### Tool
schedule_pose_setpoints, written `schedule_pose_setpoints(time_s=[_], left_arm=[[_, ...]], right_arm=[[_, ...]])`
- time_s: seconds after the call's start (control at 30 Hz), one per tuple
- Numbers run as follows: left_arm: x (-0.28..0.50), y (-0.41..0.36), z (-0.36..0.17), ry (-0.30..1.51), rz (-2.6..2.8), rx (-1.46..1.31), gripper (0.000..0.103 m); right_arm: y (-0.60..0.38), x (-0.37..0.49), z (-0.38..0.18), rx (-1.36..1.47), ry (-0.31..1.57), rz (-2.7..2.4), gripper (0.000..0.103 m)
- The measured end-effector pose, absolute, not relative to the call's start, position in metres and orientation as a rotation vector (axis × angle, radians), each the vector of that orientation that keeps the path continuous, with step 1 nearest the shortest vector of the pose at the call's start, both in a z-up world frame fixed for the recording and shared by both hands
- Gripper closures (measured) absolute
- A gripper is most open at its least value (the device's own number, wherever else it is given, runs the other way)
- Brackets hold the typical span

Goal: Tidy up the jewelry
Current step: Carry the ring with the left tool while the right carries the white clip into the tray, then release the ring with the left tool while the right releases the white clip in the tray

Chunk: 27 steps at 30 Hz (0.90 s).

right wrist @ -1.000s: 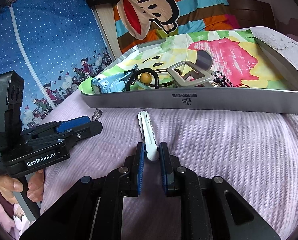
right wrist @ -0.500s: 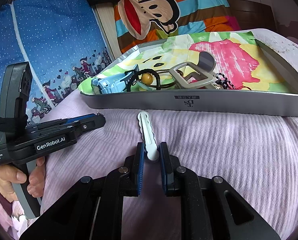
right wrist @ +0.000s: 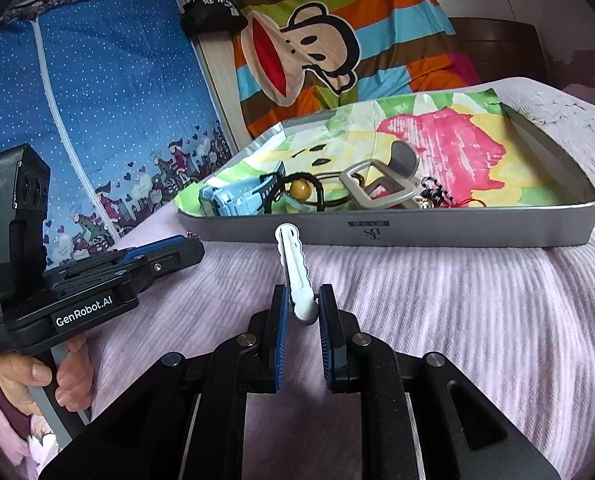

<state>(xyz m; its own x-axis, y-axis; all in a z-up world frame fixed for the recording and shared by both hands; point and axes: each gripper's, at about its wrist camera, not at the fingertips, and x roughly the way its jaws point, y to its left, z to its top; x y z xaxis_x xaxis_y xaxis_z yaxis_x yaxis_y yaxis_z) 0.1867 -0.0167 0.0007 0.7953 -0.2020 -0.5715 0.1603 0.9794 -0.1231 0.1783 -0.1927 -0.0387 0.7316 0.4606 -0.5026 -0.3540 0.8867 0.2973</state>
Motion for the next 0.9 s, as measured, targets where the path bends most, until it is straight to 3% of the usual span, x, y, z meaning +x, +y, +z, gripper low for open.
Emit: schedule_pose_setpoints(time_s=[0.3, 0.9], left_arm=[[0.211, -0.04, 0.03, 0.567, -0.224, -0.104, 0.083], [0.257, -0.074, 0.01, 0.669, -0.204, 0.013, 0.083]], right_arm=[[-0.23, 0.18, 0.006, 0.21, 0.391, 0.264, 0.09], [-0.234, 0.226, -0.014, 0.163, 0.518, 0.16, 0.089]])
